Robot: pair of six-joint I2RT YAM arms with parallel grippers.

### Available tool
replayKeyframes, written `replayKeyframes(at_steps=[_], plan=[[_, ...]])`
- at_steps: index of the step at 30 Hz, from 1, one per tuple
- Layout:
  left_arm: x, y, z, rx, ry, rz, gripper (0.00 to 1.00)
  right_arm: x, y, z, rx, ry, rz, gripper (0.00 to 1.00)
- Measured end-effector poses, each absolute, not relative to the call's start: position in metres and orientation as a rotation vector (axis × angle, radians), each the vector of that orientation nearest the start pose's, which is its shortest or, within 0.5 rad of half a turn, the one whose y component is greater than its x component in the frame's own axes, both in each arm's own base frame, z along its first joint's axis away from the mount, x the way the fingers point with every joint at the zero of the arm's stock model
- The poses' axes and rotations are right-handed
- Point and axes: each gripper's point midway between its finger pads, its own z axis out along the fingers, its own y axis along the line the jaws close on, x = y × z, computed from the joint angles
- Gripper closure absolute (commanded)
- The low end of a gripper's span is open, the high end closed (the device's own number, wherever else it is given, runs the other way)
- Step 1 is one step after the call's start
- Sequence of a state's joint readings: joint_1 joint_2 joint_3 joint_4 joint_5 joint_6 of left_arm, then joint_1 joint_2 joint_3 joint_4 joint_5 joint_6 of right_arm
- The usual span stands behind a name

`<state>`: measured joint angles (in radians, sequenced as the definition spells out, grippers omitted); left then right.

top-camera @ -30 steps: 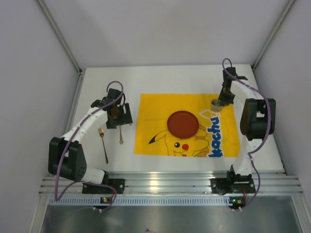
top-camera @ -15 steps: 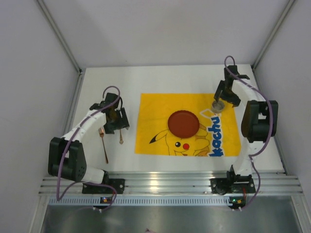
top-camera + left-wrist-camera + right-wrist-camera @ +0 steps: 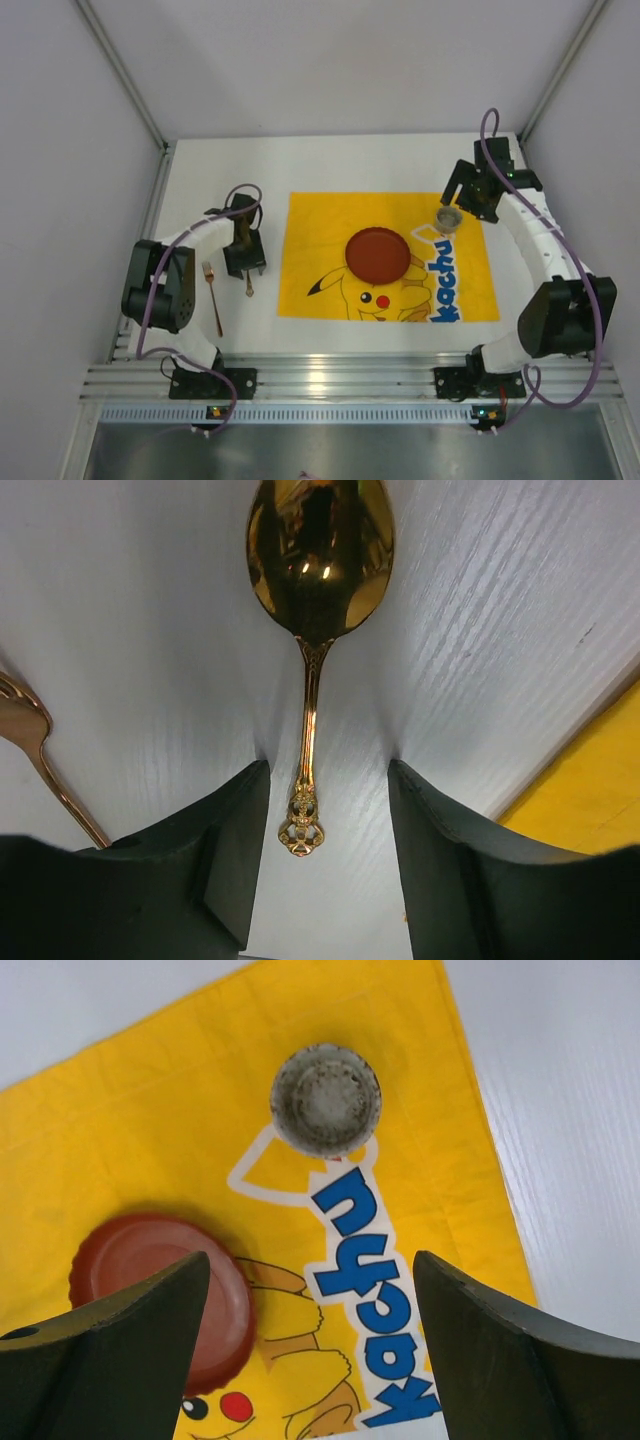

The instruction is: Set the dinner table for one person

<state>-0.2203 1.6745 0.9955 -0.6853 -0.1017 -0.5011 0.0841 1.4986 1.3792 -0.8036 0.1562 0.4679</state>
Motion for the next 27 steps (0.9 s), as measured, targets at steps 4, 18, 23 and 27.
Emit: replayKeyframes(at_steps=[4,18,23,27], plan=[[0.294,-0.066,0.016,-0.382,2.890,0.031,0.50,0.354,0.022,0.171,0.531,2.465,0.027,0.18],[0.309,-0.075,0.013,-0.334,2.881,-0.048,1.00,0.343,0.030,0.166,0.477,2.500,0.071,0.19],[0.310,-0.076,0.016,-0.335,2.877,-0.067,1.00,0.344,0.064,0.169,0.349,2.513,0.207,0.14],[0.319,-0.085,0.028,-0.329,2.858,-0.087,1.00,0.341,0.131,0.182,0.127,2.495,0.469,0.12]])
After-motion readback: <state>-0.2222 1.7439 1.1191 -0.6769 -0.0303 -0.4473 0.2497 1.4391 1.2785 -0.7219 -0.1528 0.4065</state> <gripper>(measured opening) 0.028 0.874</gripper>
